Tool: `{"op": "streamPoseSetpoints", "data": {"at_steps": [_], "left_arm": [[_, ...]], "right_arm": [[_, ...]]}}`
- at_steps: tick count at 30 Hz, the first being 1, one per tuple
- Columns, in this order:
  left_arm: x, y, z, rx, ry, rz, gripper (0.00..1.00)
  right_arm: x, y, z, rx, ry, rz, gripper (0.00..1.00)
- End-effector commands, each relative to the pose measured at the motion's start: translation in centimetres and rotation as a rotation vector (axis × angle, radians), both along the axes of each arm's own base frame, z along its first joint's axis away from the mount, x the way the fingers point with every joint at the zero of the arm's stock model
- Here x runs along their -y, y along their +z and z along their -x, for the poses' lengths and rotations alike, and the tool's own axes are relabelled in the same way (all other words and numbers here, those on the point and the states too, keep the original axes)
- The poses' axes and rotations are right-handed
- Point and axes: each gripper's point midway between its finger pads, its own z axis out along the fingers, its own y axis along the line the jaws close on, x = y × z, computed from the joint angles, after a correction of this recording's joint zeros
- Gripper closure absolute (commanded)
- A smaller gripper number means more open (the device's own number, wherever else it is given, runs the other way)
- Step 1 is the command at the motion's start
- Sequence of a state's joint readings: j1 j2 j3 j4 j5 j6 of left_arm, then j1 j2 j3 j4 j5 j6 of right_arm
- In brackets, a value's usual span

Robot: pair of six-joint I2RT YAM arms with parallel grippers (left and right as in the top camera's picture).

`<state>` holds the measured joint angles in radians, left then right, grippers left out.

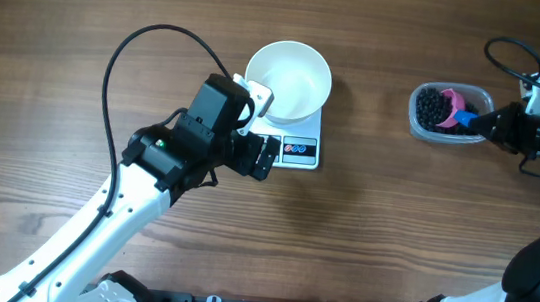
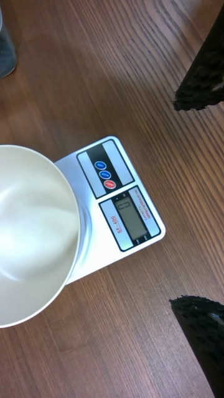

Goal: Scoop item into bowl and weigh 150g on scale
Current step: 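Dip the scoop into the black beans with the right gripper, then carry the filled scoop over the white bowl and tip beans in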

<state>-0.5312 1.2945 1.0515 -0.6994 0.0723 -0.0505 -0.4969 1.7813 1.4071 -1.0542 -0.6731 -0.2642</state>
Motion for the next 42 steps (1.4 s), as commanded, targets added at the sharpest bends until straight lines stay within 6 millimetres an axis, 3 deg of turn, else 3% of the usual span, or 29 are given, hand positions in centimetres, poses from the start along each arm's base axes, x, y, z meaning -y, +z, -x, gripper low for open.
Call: {"op": "streamPoseSetpoints", "data": {"at_steps": [1,8,19,28,33,38,42], "left_arm": [[-0.2,-0.5,0.0,-0.008,0.014,-0.011,0.00],[-0.2,-0.5,0.0,-0.008,0.014,-0.011,0.00],[-0.2,-0.5,0.0,-0.008,0.015,-0.011,0.00],[-0.2,-0.5,0.0,-0.008,0.014,-0.011,0.00],[-0.2,-0.5,0.0,-0.008,0.014,-0.011,0.00],[-0.2,-0.5,0.0,-0.008,0.014,-0.011,0.00],[-0.2,-0.5,0.0,-0.008,0.014,-0.011,0.00]], "right_arm": [[-0.7,-0.1,-0.2,0.021,0.022,-0.055,0.96],[1.5,-0.1,0.3,0.024,-0.038,-0.054,0.96],[0.2,1.4,-0.1,0.063,-0.047,-0.182,0.96],[3.0,2.0,0.7,0.041,-0.193,-0.262,0.96],[2.1,3.8,0.9,0.073,-0.200,-0.396,0.96],[0.3,6.9,0.5,0.140,-0.182,-0.589,0.96],[-0.9,7.3,0.5,0.128,-0.159,-0.623,0.96]]}}
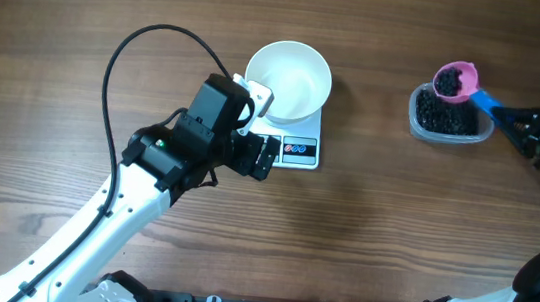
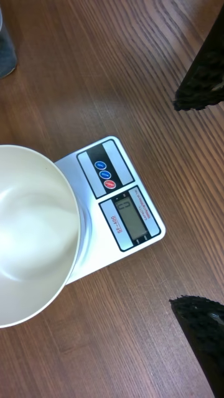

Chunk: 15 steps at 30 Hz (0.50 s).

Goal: Scoop item into bowl and weigh 150g on scale
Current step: 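Carry the filled scoop over the white bowl and tip beans in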

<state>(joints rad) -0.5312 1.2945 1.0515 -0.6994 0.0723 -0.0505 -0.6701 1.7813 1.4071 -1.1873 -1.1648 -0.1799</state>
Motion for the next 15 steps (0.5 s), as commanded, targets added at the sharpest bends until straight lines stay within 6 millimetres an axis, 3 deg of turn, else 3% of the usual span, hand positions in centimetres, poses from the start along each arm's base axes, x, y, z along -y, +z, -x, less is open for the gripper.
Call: {"op": "streamPoseSetpoints", "data": {"at_steps": [1,6,15], "left_arm": [[-0.2,-0.5,0.0,-0.008,0.014,-0.011,0.00],[-0.2,-0.5,0.0,-0.008,0.014,-0.011,0.00],[-0.2,-0.5,0.0,-0.008,0.014,-0.011,0.00]], "right_arm": [[-1.7,1.3,-0.6,0.050,0.030,-0.116,0.96],[-6.3,2.5,-1.3,0.092,0.149,-0.177,0.96],[-17.7,3.0,-3.4,0.183,0.450,-0.139,0.96]]}}
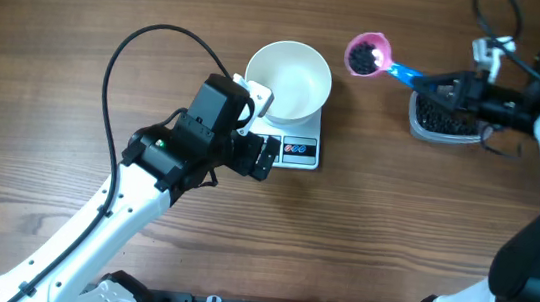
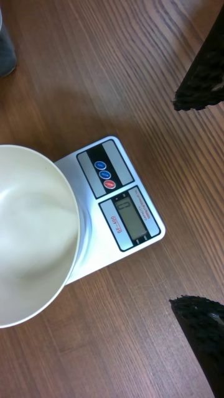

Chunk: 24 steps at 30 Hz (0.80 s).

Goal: Scoop item into bowl and weigh 150g on scale
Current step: 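Carry the filled scoop over the white bowl and tip beans in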

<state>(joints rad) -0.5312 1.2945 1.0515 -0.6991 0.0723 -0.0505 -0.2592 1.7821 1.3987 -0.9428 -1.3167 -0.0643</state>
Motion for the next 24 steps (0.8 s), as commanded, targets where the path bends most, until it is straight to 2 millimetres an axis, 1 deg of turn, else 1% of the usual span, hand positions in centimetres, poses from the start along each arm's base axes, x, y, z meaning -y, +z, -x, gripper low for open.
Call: {"op": "streamPoseSetpoints", "data": {"at_steps": [1,2,4,5,6,7,8,10,12,15,17,19,21,24], "left_arm": [[-0.2,-0.5,0.0,-0.008,0.014,-0.011,0.00],[-0.2,-0.5,0.0,-0.008,0.014,-0.011,0.00],[-0.2,-0.5,0.0,-0.008,0.014,-0.011,0.00],[-0.2,-0.5,0.0,-0.008,0.014,-0.011,0.00],[-0.2,-0.5,0.0,-0.008,0.014,-0.011,0.00],[-0.2,-0.5,0.0,-0.008,0.014,-0.011,0.00],[-0.2,-0.5,0.0,-0.008,0.014,-0.011,0.00],[-0.2,-0.5,0.0,-0.008,0.014,-0.011,0.00],[-0.2,-0.5,0.0,-0.008,0.014,-0.011,0.00],[-0.2,-0.5,0.0,-0.008,0.014,-0.011,0.00],[-0.2,-0.5,0.0,-0.008,0.014,-0.011,0.00],[-0.2,-0.5,0.0,-0.008,0.014,-0.011,0.00],[-0.2,-0.5,0.0,-0.008,0.014,-0.011,0.00],[-0.2,-0.5,0.0,-0.008,0.014,-0.011,0.00]], "right_arm": [[-3.7,0.6,-0.5,0.024,0.089,-0.042,0.96],[-5.1,0.1,-0.7,0.061,0.116,0.008,0.96],[-6.1,-2.4,-1.6,0.021,0.081,0.168,0.96],[-6.7,-3.3,-2.0,0.026,0.074,0.237,0.96],[-7.4,-3.3,-2.0,0.047,0.087,0.254,0.96],[-8.4,-3.0,-2.2,0.085,0.107,0.255,0.96],[-9.0,-2.8,-2.4,0.116,0.117,0.255,0.96],[-9.7,-2.6,-2.8,0.161,0.120,0.271,0.96],[-9.5,-3.1,-3.4,0.189,0.092,0.361,0.96],[-10.0,-2.9,-3.4,0.292,0.103,0.478,0.96],[-10.1,-2.2,-3.5,0.367,0.083,0.586,0.96],[-9.7,-1.3,-3.8,0.416,0.036,0.691,0.96],[-10.4,-0.3,-3.3,0.488,0.062,0.714,0.96],[-10.7,-0.1,-3.2,0.512,0.061,0.750,0.96]]}}
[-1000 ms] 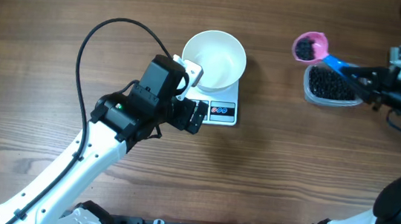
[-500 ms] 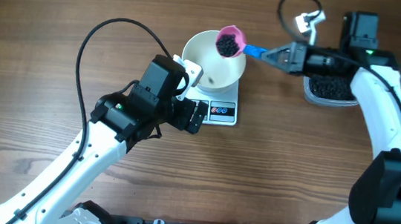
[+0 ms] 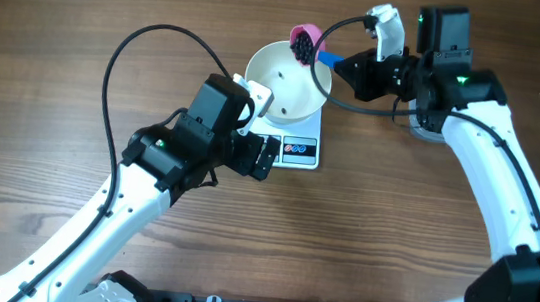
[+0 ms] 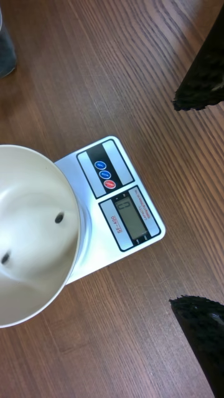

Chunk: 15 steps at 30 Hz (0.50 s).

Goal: Scoop item into bowl and weigh 150g on scale
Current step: 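Carry the filled scoop over the white bowl and tip beans in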

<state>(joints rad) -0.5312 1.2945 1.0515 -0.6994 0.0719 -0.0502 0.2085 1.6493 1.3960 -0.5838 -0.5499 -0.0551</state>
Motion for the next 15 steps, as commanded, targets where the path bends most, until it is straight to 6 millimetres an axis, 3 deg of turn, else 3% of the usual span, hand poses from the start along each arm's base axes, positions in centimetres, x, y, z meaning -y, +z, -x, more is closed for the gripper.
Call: {"op": "streamPoseSetpoints", "data": {"at_steps": [1,15], "left_arm": [[-0.2,-0.4,0.0,-0.008,0.014,-0.010,0.00],[-0.2,-0.4,0.0,-0.008,0.014,-0.010,0.00]], "right_arm": [[-0.1,1.2,-0.2,0.081,0.009,0.059,0.96],[-1.9,0.6,0.1,0.228,0.114,0.268,0.96]]}}
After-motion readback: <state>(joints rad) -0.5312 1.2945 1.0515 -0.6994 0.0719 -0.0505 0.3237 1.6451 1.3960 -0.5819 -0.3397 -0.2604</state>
